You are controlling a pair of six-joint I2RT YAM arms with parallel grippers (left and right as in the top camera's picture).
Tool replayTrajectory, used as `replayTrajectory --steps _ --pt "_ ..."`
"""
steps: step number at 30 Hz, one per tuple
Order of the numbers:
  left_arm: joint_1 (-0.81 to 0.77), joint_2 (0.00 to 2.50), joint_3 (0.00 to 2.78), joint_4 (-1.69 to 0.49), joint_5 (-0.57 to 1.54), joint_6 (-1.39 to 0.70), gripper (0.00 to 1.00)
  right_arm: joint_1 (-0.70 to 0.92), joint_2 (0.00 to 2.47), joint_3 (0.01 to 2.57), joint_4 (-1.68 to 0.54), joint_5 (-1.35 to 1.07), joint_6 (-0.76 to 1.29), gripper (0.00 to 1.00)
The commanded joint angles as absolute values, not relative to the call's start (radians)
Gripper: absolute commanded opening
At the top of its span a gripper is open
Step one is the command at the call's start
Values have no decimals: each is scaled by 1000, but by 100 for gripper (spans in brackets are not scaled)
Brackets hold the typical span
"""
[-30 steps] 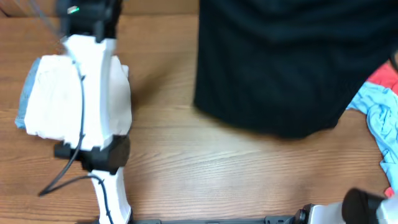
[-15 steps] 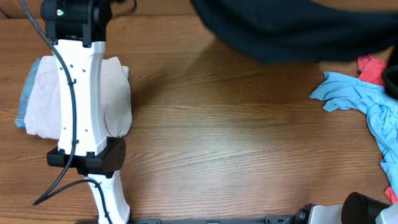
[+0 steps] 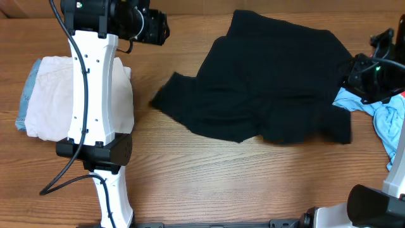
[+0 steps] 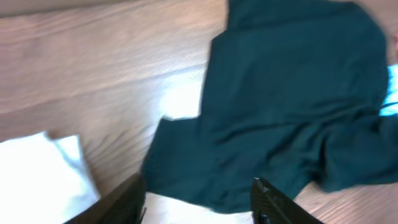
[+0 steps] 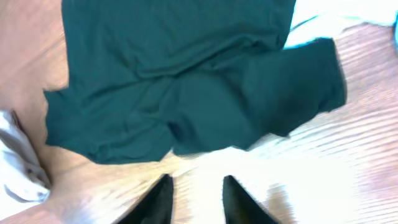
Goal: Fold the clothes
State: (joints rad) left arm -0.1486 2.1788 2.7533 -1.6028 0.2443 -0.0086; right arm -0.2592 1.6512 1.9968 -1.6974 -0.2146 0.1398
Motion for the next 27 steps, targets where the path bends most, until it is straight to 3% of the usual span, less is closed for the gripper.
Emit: replayTrajectory --steps 1,2,3,4,9,10,12,13,14,18,27 --pt "-144 2182 2757 -1631 133 23 65 -257 1608 2002 -1694 -171 126 40" --pt "-144 2181 2757 -1636 131 23 68 -257 1608 2002 -1693 -159 126 46" --pt "-144 2182 2757 -1641 131 24 80 -257 1611 2002 -1688 -147 131 56" --pt "-144 2181 2757 -1644 131 28 83 -258 1612 2002 -1679 -147 131 62" --pt "-146 2182 2757 -1665 142 19 84 -258 1625 2002 -1594 -150 165 72" --pt "-146 2187 2755 -1680 165 6 76 -258 1628 2002 -1581 -150 168 73" --pt "-153 2196 2732 -1689 183 -26 50 -258 1629 2002 -1561 -151 180 72" --pt "-169 2206 2683 -1684 184 -69 22 -258 1629 2002 -1548 -152 184 70" --pt "-181 2214 2650 -1674 184 -81 4 -258 1629 2002 -1544 -151 184 70" --pt "-261 2270 2491 -1624 184 -86 4 -258 1629 2002 -1542 -151 187 56" --pt "-374 2463 2305 -1411 180 -138 4 -258 1629 2002 -1552 -158 187 56"
